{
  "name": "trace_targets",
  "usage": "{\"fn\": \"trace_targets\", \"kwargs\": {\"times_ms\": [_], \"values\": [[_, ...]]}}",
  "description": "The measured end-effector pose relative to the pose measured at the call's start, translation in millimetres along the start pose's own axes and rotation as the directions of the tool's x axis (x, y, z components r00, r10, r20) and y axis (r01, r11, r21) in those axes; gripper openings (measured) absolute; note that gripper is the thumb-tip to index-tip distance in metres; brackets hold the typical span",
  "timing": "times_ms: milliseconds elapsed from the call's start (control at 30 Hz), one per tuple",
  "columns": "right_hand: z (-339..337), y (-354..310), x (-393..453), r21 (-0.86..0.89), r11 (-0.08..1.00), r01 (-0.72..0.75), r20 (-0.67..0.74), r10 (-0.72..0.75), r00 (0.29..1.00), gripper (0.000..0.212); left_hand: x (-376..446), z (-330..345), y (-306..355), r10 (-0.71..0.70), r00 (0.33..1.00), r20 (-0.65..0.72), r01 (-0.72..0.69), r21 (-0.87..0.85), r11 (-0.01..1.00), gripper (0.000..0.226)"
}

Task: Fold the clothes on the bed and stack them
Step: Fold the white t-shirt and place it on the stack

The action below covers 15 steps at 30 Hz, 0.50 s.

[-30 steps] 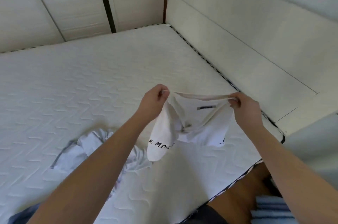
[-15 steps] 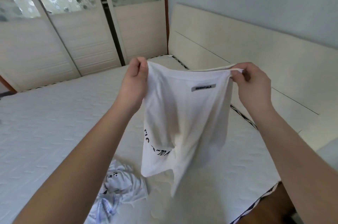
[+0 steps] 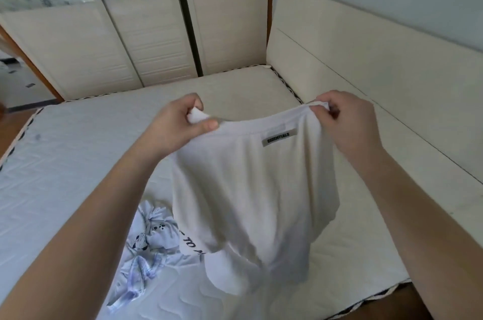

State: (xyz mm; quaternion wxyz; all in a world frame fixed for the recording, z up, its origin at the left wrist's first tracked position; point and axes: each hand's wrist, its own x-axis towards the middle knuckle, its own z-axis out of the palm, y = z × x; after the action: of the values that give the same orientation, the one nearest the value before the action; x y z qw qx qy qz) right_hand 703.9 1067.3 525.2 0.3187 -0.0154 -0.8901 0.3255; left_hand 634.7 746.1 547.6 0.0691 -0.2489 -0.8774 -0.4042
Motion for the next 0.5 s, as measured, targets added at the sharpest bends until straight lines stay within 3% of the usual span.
{"fn": "trace_targets", "kwargs": {"times_ms": [100,333,500], "values": [[30.7,20.0,-9.7,-0.038,0.999,0.016,0.097,-0.012,0.995,0.008,-15.3,21.0,-29.0,-0.084,0.99,0.114,0.059,0.211,0.976,0.05],[118.2,46.0,-50.1,-0.129,0.989,-0.067,0.336,0.107,0.936,0.024,-42.9,44.5,-115.1,-0.108,0.973,0.204,-0.006,0.489,0.872,0.024],[153.8,59.4,-73.7,-0.313,0.95,-0.006,0.448,0.153,0.881,0.035,-48.9,59.2,-164.5,-0.123,0.973,0.193,0.004,0.522,0.853,0.019]]}}
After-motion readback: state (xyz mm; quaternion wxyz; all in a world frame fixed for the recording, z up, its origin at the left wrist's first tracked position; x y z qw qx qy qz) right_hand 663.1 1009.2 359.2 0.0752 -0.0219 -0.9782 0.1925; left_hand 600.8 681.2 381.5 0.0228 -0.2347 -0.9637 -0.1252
